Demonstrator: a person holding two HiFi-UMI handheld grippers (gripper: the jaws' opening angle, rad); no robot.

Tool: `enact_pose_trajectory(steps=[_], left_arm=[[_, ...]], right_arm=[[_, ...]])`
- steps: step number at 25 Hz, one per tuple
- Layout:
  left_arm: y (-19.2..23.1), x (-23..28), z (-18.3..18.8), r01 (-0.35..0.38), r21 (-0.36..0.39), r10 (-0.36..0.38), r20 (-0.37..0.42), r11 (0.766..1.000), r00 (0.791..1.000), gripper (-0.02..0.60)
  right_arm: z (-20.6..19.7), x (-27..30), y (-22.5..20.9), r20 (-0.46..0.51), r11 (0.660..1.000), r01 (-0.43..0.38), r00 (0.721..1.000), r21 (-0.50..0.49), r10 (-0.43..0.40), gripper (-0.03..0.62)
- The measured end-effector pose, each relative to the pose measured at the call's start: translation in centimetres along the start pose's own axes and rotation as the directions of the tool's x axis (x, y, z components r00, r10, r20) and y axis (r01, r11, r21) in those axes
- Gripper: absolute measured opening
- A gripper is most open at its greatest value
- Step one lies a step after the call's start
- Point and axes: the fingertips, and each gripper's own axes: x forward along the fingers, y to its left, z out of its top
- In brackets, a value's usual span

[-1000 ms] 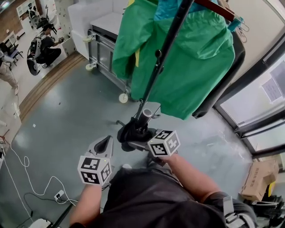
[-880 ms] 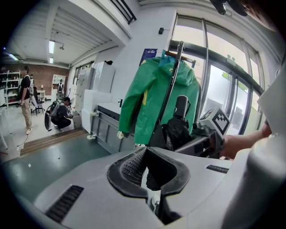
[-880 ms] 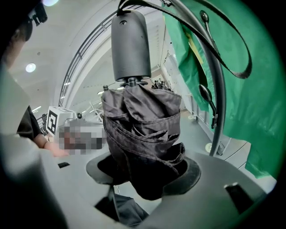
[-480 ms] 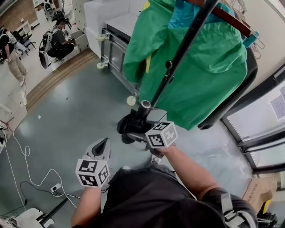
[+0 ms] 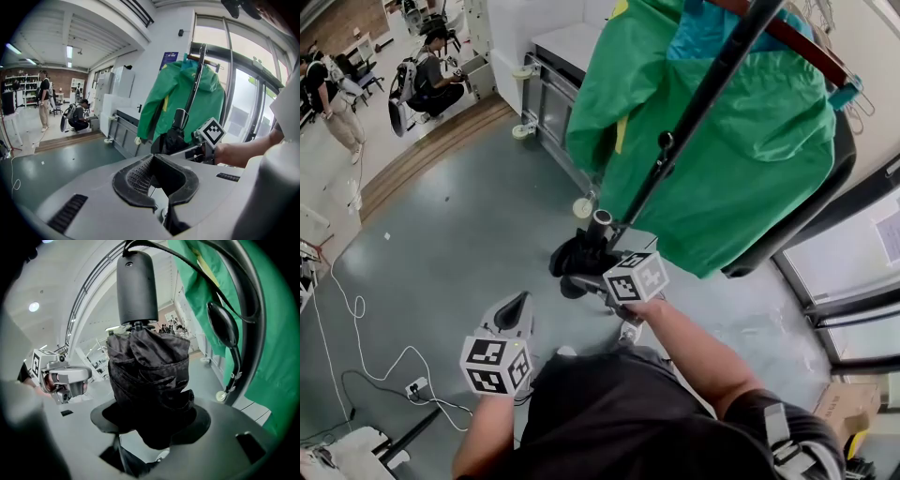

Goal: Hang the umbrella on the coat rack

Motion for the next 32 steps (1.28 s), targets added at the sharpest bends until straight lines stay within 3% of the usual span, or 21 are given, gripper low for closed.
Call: enact_pose_trajectory(steps=[18, 32], left_arm=[[-0.2, 0.0, -0.3, 0.031, 0.014, -0.03, -0.011, 0.999, 0.999, 0.015], [0.4, -0.3, -0.7, 0.018, 0.002, -0.018, -0.011, 1.0, 1.0, 0.015]], right_arm=[[-3.1, 2.0, -1.1, -0.07, 0.999, 0.022, 0.997, 0.023, -0.02, 0.249], [-2.8, 3.0, -2.3, -0.08, 0.999, 0.028, 0.997, 0.046, -0.024, 0.249]])
